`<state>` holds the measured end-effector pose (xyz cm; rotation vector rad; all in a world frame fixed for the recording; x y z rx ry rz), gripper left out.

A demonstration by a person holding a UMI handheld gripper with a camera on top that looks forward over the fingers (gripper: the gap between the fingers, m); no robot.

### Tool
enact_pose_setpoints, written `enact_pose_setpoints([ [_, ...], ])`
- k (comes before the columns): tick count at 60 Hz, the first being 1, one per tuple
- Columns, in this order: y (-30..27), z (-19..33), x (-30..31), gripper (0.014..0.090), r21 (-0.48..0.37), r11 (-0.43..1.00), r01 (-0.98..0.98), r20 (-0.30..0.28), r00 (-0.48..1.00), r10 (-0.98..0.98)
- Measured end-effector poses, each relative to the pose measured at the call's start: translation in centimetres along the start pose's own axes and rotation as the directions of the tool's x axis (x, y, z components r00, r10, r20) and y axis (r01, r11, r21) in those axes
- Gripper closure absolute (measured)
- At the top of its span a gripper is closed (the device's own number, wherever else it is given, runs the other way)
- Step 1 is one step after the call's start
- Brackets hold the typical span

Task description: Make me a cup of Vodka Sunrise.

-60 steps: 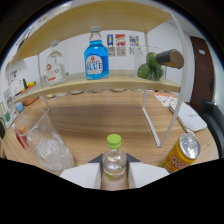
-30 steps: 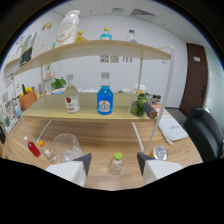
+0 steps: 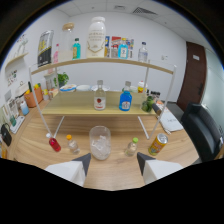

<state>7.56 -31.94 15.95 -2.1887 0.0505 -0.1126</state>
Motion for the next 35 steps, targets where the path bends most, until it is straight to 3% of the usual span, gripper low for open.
enact_pose_setpoints([
  [15,0.5,-0.8,-3.7,0.0186,-0.023,1.000,0.007,0.041,0.999,-0.006],
  [35,0.9,-0.9,-5.1,0.0186,-0.035,0.999,0.010,0.040,0.999,-0.009],
])
